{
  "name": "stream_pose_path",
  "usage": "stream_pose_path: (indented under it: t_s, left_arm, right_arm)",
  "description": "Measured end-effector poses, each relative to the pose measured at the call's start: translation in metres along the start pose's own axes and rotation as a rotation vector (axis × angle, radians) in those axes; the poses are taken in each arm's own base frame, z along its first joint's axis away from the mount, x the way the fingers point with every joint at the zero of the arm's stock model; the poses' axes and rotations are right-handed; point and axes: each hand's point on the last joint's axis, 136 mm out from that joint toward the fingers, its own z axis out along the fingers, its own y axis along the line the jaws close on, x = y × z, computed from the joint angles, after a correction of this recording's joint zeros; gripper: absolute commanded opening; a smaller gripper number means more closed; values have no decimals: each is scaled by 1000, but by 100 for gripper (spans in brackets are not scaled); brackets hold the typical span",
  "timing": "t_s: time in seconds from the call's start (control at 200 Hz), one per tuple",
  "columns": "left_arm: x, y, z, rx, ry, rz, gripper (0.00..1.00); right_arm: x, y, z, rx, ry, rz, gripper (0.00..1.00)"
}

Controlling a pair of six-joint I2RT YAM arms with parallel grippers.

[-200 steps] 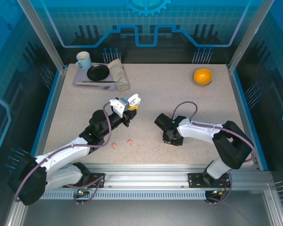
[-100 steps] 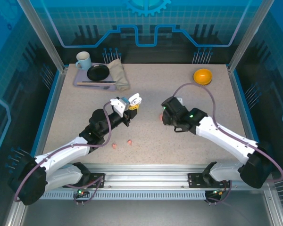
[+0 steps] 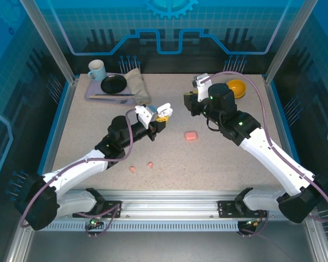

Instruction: Insert wireless bluetooth earbuds into charging case

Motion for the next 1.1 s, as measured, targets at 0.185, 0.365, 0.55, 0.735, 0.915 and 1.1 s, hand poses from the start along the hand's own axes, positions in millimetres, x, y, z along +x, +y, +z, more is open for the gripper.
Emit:
stream_pose_path:
  t_s: [0.185,0.365,0.55,0.735,0.915,1.1]
  left_arm:
    - [-14,-3,12,35,11,-10,0]
    - [-24,-5,20,62,25,-26,0]
    - [-22,-1,24,62,44,-47,0]
    - [-13,5,27,54,69,-73,0]
    - [-11,6,28,55,71,-83,0]
    - [-14,6,28,55,62,-81,0]
  right_arm:
    - [-17,18,6,-109,-56,-122,23]
    - [-21,28,6,-167,-74,-196,22]
    - [-22,32,5,-187,-82,-227,22]
    - [-24,35,0,-203,-96,-230,20]
    - [-22,36,-3,-214,-103,-231,20]
    - [-7,35,3,-214,-70,-229,20]
